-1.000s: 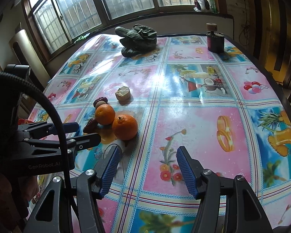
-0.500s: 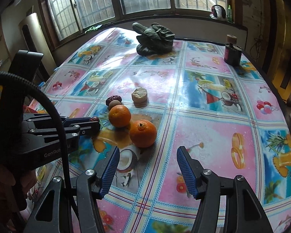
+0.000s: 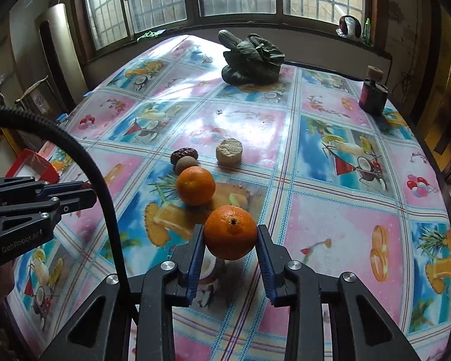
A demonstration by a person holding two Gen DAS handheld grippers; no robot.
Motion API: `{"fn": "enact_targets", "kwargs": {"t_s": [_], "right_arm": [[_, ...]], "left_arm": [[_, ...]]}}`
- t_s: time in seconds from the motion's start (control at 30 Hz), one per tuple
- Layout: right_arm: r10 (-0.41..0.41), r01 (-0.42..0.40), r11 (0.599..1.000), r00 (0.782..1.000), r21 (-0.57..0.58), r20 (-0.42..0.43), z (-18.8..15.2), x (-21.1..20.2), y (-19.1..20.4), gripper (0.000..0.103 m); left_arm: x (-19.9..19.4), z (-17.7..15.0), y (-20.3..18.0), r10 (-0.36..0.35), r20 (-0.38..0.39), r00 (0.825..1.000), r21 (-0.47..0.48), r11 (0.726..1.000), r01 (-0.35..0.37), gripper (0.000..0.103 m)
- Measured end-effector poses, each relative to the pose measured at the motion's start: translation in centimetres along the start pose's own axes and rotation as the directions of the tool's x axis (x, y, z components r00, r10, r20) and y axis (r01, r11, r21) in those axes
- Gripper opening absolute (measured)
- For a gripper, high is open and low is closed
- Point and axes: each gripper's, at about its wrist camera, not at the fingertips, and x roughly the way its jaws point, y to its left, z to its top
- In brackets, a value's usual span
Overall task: Organize fruits
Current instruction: 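Grasp a red date with the left tool while the right grasps an orange, then carry the red date and orange into the red tray and open both tools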
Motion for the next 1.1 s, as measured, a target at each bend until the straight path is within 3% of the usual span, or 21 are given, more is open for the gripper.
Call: {"fn": "enact_targets", "kwargs": {"t_s": [0.3, 0.63, 1.1], "right_arm": [[0.087, -0.087, 0.996, 0.994, -0.007, 0.067, -0.3, -2.6, 5.2, 0.033], [0.202, -0.194, 0.972, 0.978, -0.131, 0.052, 0.1, -2.7, 13.8, 0.033], [0.274, -0.263, 0.922, 0.962, -0.283, -0.001, 1.3, -1.4, 22.6, 0.033]], "left_arm": [[-3.2, -2.6, 3.7, 0.125, 0.046, 0.991, -0.045, 0.991, -0.123, 0.015], [-7.4, -5.4, 9.6, 0.231, 0.088, 0.969, -0.138, 0.966, -0.218, 0.015], [-8.4, -8.1, 16.8, 0.319, 0.058, 0.946, -0.254, 0.921, -0.295, 0.015]]}}
